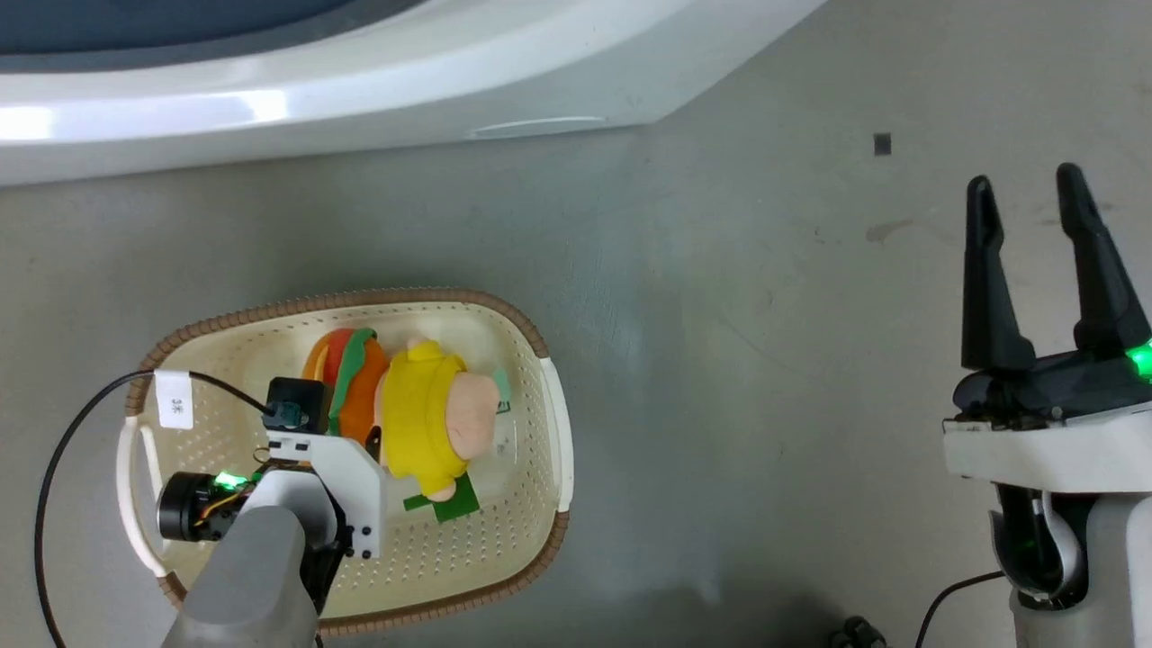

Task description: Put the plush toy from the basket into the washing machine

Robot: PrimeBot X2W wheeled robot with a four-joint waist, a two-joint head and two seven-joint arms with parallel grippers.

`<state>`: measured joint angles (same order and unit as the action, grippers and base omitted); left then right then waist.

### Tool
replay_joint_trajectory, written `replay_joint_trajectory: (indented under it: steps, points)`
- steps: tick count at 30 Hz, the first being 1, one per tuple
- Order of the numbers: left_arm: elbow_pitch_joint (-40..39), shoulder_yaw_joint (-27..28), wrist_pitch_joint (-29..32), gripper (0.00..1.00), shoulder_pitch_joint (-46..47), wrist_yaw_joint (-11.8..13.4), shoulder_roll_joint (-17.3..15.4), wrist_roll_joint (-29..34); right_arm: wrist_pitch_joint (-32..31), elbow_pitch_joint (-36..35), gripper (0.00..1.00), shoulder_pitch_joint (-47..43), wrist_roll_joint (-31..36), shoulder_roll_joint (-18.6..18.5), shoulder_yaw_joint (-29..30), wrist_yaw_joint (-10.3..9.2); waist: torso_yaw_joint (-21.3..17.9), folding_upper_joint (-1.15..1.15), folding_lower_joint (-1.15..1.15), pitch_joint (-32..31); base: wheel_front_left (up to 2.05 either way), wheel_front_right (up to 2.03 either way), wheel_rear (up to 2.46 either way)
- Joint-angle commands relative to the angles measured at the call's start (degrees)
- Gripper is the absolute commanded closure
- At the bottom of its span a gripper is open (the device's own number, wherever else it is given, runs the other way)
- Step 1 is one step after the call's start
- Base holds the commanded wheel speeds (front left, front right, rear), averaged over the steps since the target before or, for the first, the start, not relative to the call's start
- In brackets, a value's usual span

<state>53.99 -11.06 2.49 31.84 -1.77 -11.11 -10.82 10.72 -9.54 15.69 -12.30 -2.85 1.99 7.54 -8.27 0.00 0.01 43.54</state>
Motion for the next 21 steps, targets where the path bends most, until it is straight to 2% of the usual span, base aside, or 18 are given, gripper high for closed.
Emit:
replay_joint_trajectory:
  steps: [1,14,15,16,21]
  points:
    - [1.83,-0.53,-0.27,0.0,1.84,-0.24,-0.4,-0.8,0.61,-0.54,0.0,1.44,-0.56,-0.02,0.2,-0.04,-0.27,0.0,-0.01,1.14,0.0,0.0,0.0]
    - [8.91,-2.64,-0.88,0.0,6.13,-0.31,-0.42,-2.99,2.05,-1.42,0.0,3.61,-1.52,-0.02,0.46,-0.05,-0.79,0.0,-0.01,5.01,0.0,0.0,0.0]
    - [10.68,-3.82,-1.14,0.31,7.21,-0.43,-0.34,-2.95,2.4,-1.52,0.0,4.02,-1.68,-0.02,0.64,-0.05,-0.77,0.0,-0.01,5.62,0.0,0.0,0.0]
    - [11.27,-4.11,-1.35,1.0,7.55,-0.55,-0.31,-3.06,2.52,-1.5,0.0,4.13,-1.72,-0.02,0.67,-0.05,-0.76,0.0,-0.01,5.73,0.0,0.0,0.0]
    - [14.19,-5.11,-2.36,1.0,8.45,-1.06,0.16,-4.12,3.11,-1.18,0.0,4.51,-1.86,-0.02,0.72,-0.05,-0.57,0.0,-0.01,5.06,0.0,0.0,0.0]
